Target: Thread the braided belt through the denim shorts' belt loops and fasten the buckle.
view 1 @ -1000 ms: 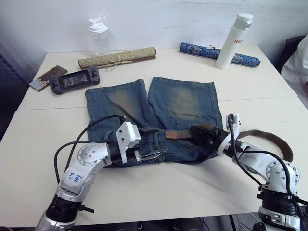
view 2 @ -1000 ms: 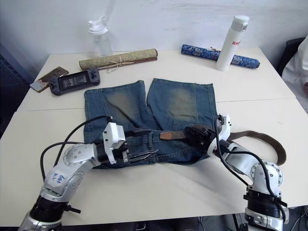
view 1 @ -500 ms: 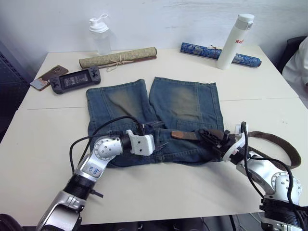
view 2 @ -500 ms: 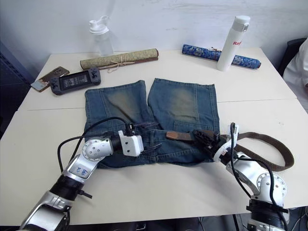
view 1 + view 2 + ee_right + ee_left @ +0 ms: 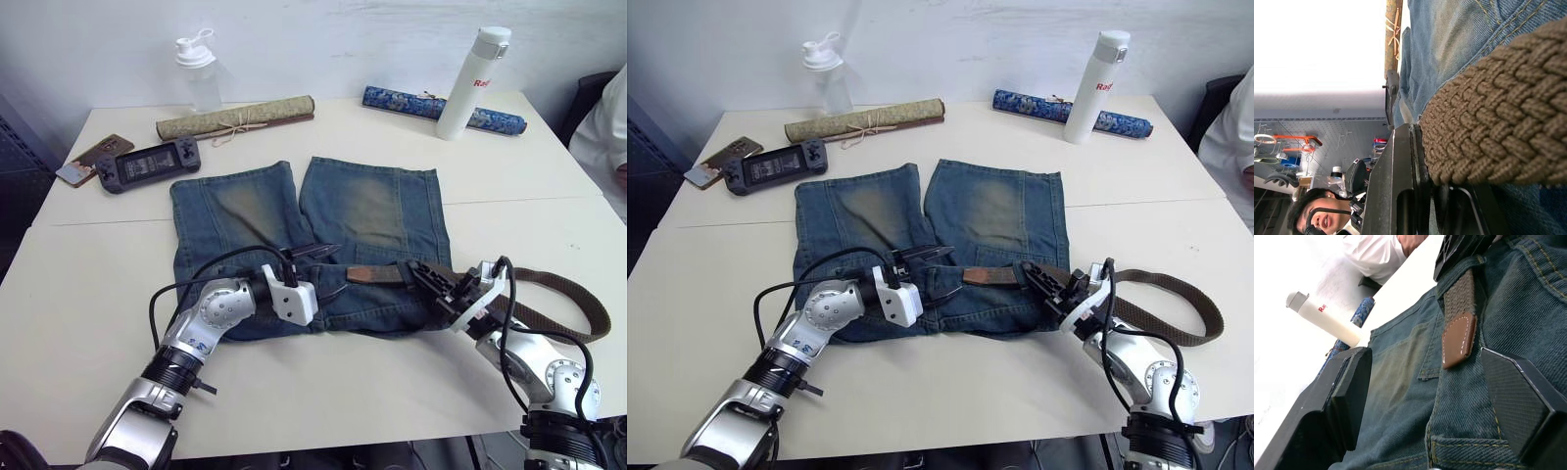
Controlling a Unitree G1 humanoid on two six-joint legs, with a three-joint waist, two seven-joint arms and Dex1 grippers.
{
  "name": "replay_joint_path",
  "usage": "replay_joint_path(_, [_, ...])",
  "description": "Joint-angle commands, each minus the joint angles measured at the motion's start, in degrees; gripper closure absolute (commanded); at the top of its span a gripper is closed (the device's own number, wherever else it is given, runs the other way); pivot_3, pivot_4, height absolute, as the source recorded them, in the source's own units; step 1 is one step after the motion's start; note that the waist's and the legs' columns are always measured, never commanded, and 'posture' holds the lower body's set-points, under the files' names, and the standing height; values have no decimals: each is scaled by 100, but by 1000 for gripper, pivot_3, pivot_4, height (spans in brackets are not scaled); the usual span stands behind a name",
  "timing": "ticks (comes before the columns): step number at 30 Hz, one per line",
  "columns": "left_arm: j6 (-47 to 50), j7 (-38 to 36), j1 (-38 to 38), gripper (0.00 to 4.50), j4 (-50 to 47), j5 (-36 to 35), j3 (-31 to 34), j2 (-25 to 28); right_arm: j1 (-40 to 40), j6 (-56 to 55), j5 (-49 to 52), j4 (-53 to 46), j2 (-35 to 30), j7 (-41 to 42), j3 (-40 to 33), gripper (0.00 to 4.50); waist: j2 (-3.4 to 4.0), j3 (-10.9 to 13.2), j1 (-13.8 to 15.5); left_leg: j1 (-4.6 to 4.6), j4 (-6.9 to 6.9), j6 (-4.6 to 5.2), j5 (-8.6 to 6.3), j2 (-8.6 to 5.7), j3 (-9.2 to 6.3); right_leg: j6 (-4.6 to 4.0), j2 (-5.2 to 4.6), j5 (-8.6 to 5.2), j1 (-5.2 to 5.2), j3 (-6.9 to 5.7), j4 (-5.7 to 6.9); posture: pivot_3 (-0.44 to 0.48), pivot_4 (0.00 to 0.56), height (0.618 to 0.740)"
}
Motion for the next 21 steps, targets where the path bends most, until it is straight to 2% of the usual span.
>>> replay_joint_path(1, [-109, 296, -226, 638, 219, 476, -120, -53, 25, 46, 112, -261, 47, 171, 128, 4500, 0, 0, 6, 0, 1, 0, 0, 0, 0, 0, 1, 0, 0, -1, 0, 0, 150, 717])
replay_joint_path(8, [-218, 789, -504, 638, 655, 1199, -412, -124, 26, 52, 38, -426, -14, 245, 249, 4500, 0, 0, 8, 1, 3, 1, 0, -4, 0, 1, -2, 0, 0, -3, -1, 0, 150, 717])
replay_joint_path(12, [-308, 842, -550, 638, 696, 1281, -514, -36, -8, -30, 93, -449, -20, 212, 226, 4500, 0, 0, 7, 2, 3, 1, 0, -3, -1, 1, -4, 0, 1, -4, -1, 0, 150, 717])
replay_joint_path(16, [-327, 690, -414, 638, 561, 1020, -437, 171, -1, -146, 221, -448, -18, 143, 156, 4500, 0, -1, -5, 3, 3, 0, 0, -2, 0, 1, -4, 0, 1, -3, 0, 0, 150, 717])
replay_joint_path(21, [-524, 664, -299, 638, 507, 1218, -559, 479, 57, -281, 475, -539, 62, 56, 138, 4500, 0, -1, -12, 4, 0, -1, 1, 3, 0, 0, -1, 0, 0, -3, 1, 0, 150, 717])
